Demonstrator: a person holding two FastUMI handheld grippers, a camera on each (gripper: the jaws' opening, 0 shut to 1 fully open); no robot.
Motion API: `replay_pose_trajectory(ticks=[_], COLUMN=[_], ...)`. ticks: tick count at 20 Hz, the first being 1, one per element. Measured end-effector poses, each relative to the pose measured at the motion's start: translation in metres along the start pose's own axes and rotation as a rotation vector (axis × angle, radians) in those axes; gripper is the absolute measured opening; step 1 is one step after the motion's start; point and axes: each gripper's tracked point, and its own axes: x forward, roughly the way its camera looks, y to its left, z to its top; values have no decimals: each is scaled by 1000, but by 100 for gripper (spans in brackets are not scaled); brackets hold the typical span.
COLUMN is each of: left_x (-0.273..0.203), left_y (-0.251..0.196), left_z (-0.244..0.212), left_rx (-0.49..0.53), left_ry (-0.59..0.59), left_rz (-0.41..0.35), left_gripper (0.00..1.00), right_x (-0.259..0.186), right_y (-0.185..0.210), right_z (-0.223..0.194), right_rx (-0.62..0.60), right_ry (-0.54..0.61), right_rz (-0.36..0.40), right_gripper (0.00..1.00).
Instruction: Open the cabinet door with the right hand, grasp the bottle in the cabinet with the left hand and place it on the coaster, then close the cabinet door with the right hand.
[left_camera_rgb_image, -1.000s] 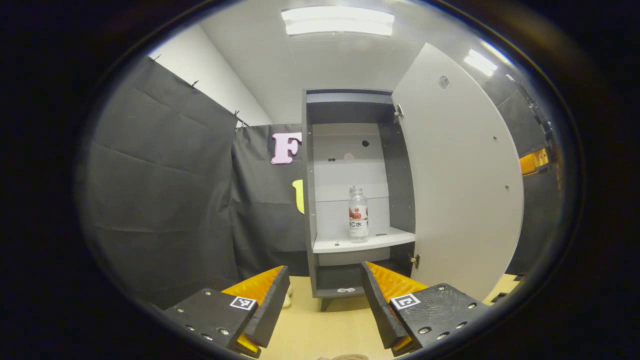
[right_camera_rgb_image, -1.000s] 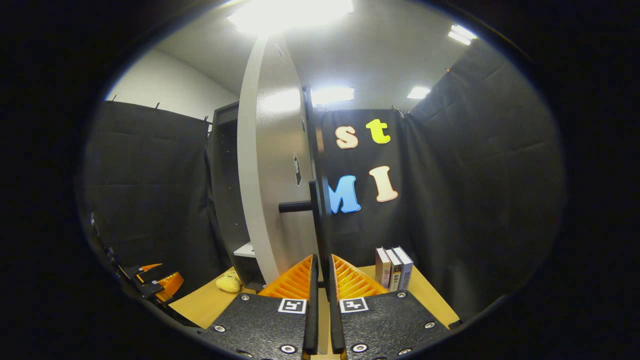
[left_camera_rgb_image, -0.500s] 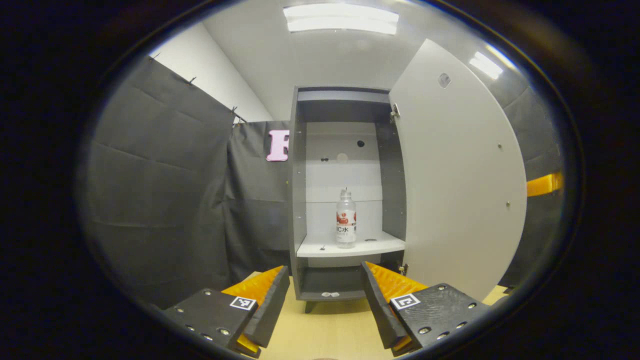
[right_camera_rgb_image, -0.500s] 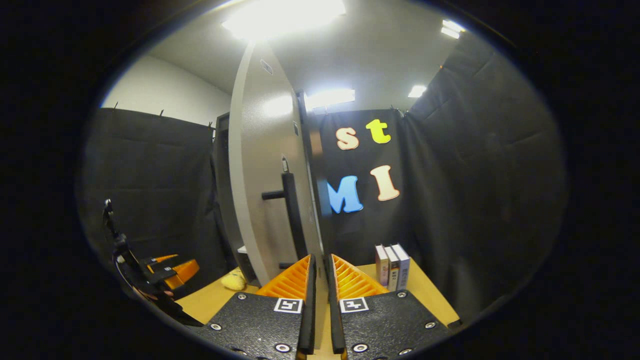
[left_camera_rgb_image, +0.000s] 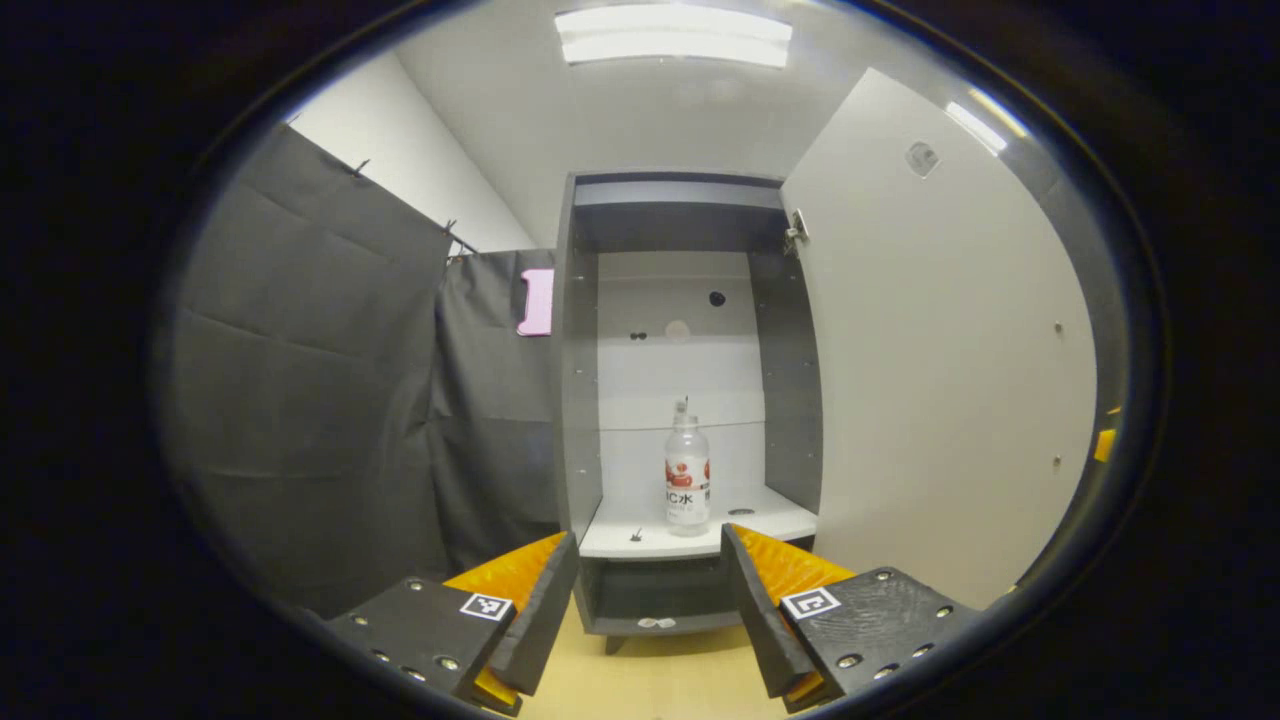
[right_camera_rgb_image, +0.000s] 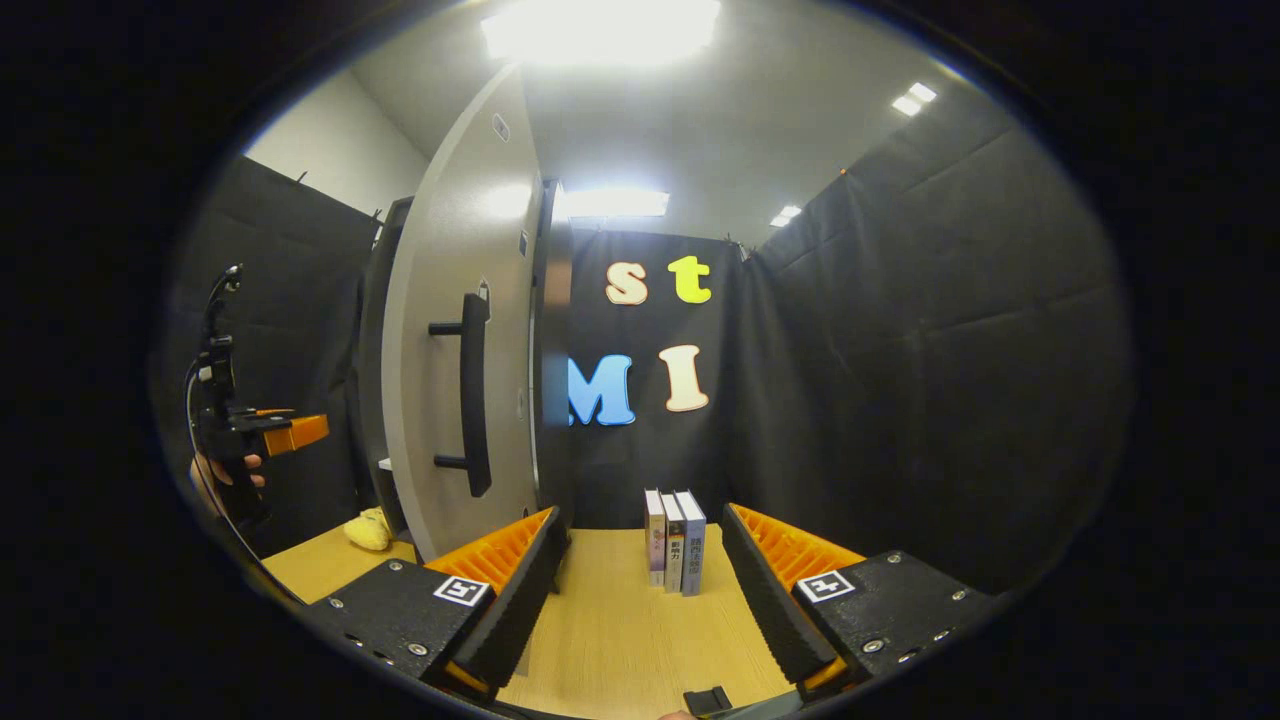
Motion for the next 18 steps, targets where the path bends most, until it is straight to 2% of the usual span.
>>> replay_pose_trajectory(ticks=[1, 2, 8, 17, 18], left_x=[11, 24, 88, 182, 192], left_y=[0, 0, -11, -29, -32], left_z=[1, 1, -5, -25, -28], left_rx=[-7, -11, -21, -35, -38], left_ry=[-2, -2, 15, 24, 26], left_rz=[-7, -15, -109, -207, -215], left_gripper=[87, 82, 82, 82, 82], right_x=[0, -1, 3, 1, 1], right_y=[-4, -7, -19, -26, -27], right_z=[-3, -5, -18, -28, -29], right_rx=[5, 9, 37, 42, 41], right_ry=[6, 11, 40, 61, 66], right_rz=[-15, -34, -137, -294, -310], right_gripper=[96, 96, 96, 94, 96])
